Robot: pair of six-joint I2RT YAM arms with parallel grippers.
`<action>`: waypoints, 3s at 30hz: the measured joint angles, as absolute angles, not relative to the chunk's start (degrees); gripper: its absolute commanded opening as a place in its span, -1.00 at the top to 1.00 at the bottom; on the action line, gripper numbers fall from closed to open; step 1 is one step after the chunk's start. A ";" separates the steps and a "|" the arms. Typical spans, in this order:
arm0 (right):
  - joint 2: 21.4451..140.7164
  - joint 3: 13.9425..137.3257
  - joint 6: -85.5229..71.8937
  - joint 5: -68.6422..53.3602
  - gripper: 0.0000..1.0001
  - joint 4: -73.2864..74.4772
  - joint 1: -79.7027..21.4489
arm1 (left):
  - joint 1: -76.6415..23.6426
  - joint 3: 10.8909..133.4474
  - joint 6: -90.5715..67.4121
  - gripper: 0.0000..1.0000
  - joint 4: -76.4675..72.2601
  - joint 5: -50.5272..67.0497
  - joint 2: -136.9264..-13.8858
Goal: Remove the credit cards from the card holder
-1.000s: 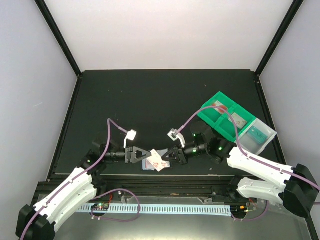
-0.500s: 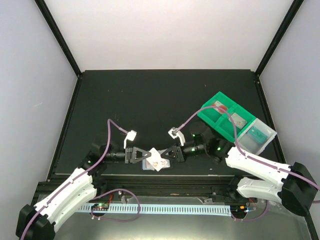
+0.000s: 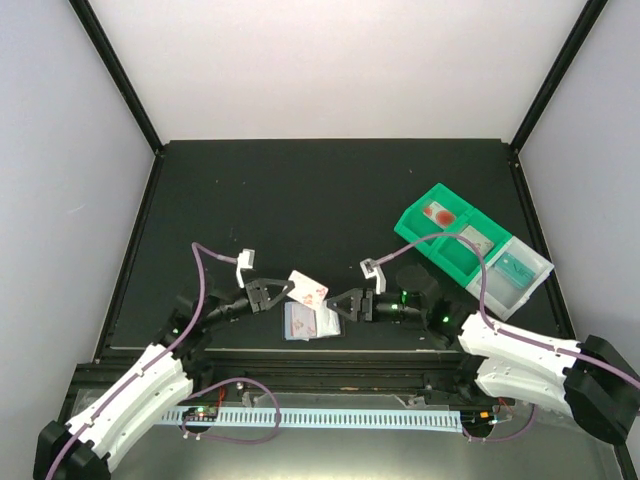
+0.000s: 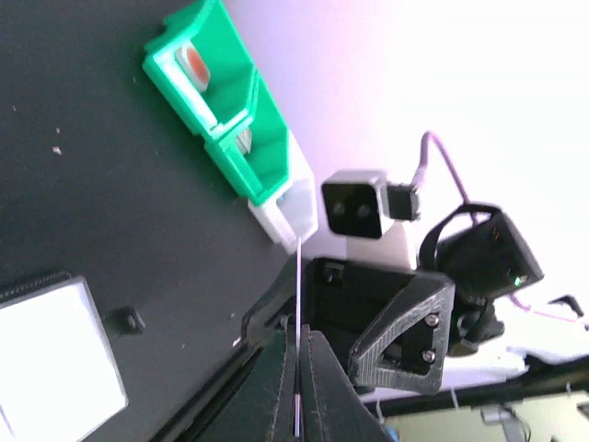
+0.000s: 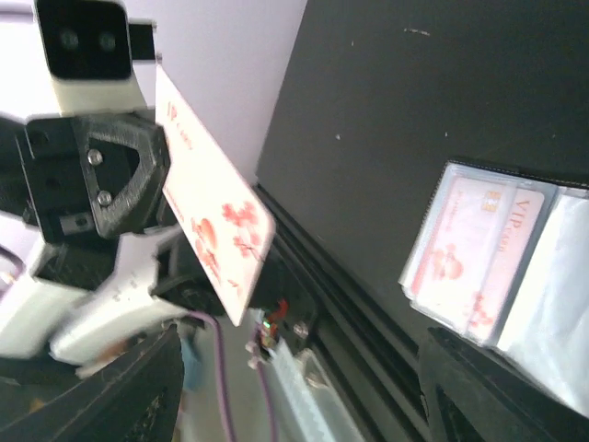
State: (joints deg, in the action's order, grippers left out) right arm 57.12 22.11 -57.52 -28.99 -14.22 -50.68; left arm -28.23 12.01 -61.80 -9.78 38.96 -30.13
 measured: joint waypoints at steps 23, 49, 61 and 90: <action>71.13 23.59 -75.59 -25.74 0.54 -39.29 -53.78 | -28.23 11.94 -72.51 0.97 -12.51 25.96 -25.78; 65.25 22.72 -74.06 -22.59 0.98 -37.91 -54.74 | -28.27 13.37 -66.35 -0.97 -4.05 26.33 -23.18; 49.76 26.98 -57.43 -16.34 0.98 -5.19 -49.23 | -28.27 23.97 -49.12 -0.98 15.51 26.30 -23.51; 57.12 46.11 -37.98 -24.16 0.98 37.04 4.05 | -28.27 29.98 -32.32 -0.98 30.15 23.79 -25.12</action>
